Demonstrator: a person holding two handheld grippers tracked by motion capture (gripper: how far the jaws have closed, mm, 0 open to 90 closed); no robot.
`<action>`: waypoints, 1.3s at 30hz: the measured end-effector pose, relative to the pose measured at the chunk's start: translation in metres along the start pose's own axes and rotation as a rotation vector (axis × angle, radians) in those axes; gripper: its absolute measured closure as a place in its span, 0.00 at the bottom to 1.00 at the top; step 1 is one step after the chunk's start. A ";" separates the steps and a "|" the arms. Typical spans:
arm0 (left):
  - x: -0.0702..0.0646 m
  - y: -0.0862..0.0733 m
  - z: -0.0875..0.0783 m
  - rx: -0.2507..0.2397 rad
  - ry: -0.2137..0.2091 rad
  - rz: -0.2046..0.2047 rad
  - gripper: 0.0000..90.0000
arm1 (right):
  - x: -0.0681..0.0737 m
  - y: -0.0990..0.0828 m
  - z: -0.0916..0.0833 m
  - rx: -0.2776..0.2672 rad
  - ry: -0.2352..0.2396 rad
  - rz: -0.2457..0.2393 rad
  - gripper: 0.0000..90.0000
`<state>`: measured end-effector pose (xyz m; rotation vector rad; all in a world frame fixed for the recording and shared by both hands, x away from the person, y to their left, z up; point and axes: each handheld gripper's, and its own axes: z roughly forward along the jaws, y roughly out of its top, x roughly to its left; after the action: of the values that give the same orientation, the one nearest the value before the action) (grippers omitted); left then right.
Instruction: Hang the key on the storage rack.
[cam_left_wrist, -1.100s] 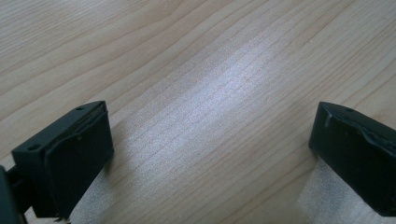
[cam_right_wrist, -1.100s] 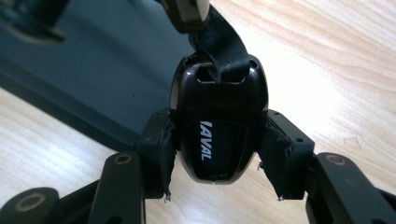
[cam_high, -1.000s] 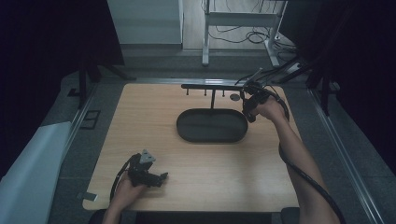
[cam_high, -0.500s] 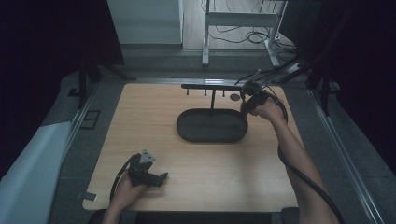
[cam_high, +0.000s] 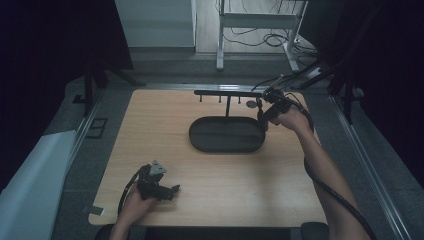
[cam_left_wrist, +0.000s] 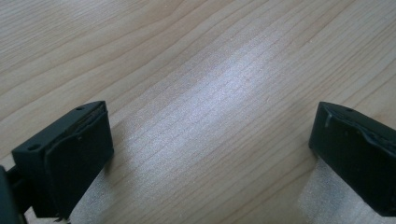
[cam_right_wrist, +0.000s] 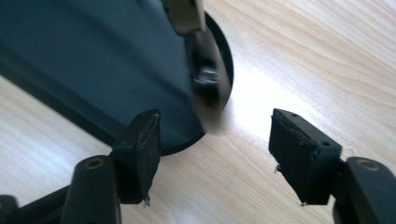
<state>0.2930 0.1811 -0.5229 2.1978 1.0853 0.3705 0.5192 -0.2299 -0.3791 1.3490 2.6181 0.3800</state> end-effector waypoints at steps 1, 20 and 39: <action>0.000 0.000 0.000 0.000 0.000 0.000 0.00 | 0.001 -0.002 -0.002 0.009 0.009 -0.001 0.32; 0.000 0.000 0.000 0.003 -0.001 0.001 0.00 | 0.010 -0.024 -0.014 -0.099 0.000 -0.063 0.11; 0.000 0.000 0.000 0.005 0.000 0.002 0.00 | 0.015 -0.055 -0.021 -0.189 0.035 -0.092 0.01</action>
<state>0.2929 0.1807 -0.5226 2.2033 1.0849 0.3695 0.4622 -0.2514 -0.3768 1.1676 2.5844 0.6252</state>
